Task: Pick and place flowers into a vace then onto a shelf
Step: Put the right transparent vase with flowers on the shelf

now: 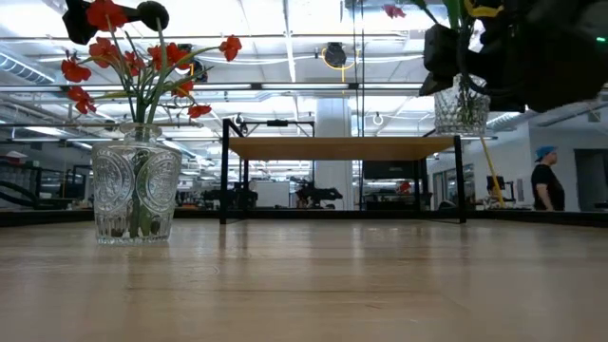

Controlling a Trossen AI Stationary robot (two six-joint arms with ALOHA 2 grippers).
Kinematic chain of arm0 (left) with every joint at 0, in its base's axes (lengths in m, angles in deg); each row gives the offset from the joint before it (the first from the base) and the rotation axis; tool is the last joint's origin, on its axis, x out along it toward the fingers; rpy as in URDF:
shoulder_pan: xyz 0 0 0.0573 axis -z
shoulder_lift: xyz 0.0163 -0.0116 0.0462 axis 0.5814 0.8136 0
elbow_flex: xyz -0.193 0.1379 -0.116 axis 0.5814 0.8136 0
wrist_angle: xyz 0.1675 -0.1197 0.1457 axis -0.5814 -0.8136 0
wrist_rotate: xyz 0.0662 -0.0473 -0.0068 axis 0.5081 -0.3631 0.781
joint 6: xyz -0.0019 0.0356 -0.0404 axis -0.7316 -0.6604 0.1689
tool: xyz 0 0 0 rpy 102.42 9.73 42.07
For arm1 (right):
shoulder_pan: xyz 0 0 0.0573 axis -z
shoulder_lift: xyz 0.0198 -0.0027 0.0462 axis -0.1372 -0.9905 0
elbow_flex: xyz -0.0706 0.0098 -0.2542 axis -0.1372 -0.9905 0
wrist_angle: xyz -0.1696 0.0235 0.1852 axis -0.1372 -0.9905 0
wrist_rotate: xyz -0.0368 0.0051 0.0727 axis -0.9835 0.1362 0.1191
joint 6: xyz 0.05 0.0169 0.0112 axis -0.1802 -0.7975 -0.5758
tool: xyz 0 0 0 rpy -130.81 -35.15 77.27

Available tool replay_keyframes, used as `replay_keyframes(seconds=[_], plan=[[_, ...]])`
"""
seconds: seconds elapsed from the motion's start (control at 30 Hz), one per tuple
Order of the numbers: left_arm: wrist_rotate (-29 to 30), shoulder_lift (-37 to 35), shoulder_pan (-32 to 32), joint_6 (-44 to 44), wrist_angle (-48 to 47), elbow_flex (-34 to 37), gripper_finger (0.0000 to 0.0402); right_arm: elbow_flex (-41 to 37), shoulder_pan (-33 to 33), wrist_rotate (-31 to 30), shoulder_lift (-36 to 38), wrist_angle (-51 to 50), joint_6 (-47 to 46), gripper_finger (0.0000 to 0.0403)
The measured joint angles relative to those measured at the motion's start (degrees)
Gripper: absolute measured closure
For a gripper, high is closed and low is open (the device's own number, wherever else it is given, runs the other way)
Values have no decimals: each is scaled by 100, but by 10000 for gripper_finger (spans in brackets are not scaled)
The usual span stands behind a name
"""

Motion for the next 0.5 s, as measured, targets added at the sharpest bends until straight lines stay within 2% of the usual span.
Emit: replay_keyframes(seconds=[0.23, 0.5], plan=[[0, 2, 0, -2, 8, 0, 2, -317, 562, -556, 761, 194, 574, 60], [-1, 2, 0, -2, 25, 0, 2, -401, 934, -715, 1525, 539, 1762, 60]])
